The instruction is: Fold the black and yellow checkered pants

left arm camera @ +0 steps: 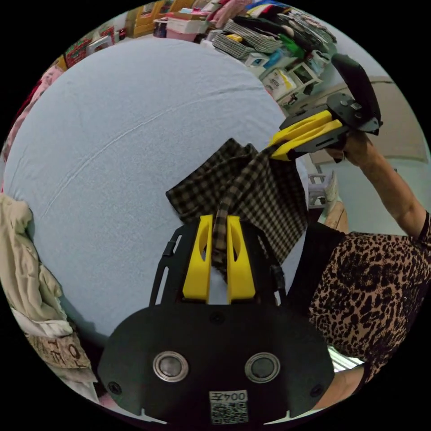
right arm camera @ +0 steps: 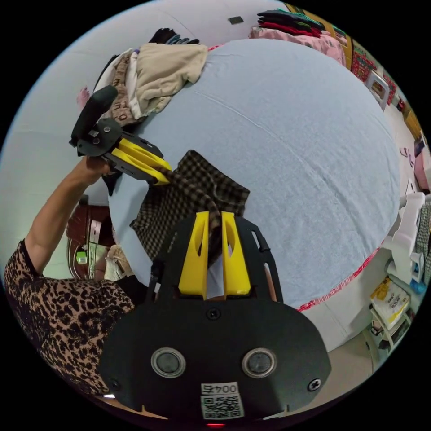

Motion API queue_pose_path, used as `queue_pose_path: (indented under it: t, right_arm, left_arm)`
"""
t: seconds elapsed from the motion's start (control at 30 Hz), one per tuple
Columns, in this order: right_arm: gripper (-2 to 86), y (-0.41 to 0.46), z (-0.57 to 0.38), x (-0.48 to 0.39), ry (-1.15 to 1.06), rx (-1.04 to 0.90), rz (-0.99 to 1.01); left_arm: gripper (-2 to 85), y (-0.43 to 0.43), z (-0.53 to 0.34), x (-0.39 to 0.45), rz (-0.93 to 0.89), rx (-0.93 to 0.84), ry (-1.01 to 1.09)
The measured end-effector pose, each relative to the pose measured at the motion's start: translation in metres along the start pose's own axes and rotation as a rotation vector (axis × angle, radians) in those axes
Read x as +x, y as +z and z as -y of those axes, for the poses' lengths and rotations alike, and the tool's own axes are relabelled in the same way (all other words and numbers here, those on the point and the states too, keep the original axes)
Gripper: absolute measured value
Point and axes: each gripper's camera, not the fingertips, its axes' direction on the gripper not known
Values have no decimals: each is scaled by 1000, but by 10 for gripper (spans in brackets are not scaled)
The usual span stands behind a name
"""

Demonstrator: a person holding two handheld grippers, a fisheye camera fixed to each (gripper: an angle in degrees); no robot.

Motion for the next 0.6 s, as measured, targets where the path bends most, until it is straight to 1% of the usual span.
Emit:
queue_pose_path:
  t: [0.07,0.13,0.2,0.27,0.37,0.5,0.57,0.6]
  right_arm:
    - [52,-6,1,14,85,66,-79]
    - [49,-20,-4,12,104,148,-126]
    - [65,-32,-13,-1,63,225,-83]
    - [119,-30,-27,-31,-37,264,5]
    - [148,1,-47,-65,-76,224,19]
    - [167,52,-66,-87,-30,154,7]
    - [170,81,-67,-94,-4,71,-47]
    - [170,86,-66,-96,0,55,-68]
  left_arm:
    - [64,-7,-11,-25,-36,83,-61]
    - [73,-18,-26,-44,-56,160,-121]
    - [77,-32,-48,-57,-61,254,-174]
    - [78,-49,-85,-64,-71,389,-207]
    - [80,-51,-143,-52,-82,501,-205]
    - [84,-21,-223,-31,-96,540,-236]
    - [89,9,-277,-17,-96,554,-297]
    - [90,17,-290,-14,-99,555,-313]
